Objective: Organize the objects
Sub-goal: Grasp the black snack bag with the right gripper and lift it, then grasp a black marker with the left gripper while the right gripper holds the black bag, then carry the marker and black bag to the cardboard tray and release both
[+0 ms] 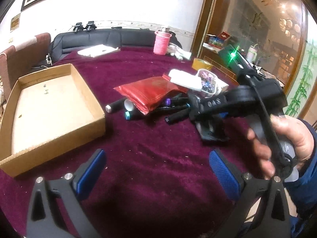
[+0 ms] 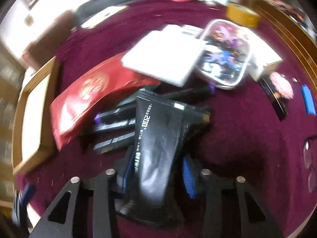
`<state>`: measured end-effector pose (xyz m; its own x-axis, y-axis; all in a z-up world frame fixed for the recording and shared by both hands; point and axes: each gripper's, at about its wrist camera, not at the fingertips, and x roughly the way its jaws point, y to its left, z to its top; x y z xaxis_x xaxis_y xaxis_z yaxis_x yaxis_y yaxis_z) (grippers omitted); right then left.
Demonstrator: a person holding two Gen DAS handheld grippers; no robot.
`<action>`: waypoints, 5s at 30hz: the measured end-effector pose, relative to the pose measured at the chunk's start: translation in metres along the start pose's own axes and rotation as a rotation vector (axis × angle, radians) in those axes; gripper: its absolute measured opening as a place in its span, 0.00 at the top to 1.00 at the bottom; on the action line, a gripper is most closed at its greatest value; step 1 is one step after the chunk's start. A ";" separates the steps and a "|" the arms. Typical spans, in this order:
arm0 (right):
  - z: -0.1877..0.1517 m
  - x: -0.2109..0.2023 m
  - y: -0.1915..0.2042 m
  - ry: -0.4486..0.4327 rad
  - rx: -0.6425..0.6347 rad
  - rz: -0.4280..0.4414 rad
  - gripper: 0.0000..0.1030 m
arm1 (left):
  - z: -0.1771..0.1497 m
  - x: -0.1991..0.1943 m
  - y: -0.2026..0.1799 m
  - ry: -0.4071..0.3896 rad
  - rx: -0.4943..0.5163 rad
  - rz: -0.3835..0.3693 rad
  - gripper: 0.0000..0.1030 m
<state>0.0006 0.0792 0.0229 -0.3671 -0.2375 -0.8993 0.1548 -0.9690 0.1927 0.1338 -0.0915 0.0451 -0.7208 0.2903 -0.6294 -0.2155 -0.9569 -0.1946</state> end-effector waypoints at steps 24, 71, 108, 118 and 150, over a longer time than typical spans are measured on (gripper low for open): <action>-0.039 -0.028 -0.092 -0.204 0.104 0.086 0.54 | 0.078 0.125 -0.081 0.317 0.467 -0.121 0.68; -0.051 -0.072 -0.053 -0.271 -0.013 0.168 0.64 | 0.071 0.062 -0.028 0.105 -0.015 -0.145 0.86; 0.035 -0.036 0.210 -0.082 -0.443 0.341 0.63 | 0.101 -0.047 0.222 -0.038 -0.301 0.188 0.86; 0.095 0.025 0.270 0.000 -0.426 0.323 0.63 | 0.123 -0.016 0.273 0.050 -0.380 0.267 0.86; 0.124 0.101 0.330 0.076 -0.428 0.323 0.57 | 0.121 0.005 0.326 0.106 -0.436 0.319 0.86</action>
<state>-0.0995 -0.2727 0.0444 -0.1744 -0.4977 -0.8496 0.6144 -0.7293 0.3011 -0.0195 -0.4025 0.0700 -0.6308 0.0061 -0.7759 0.3122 -0.9135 -0.2609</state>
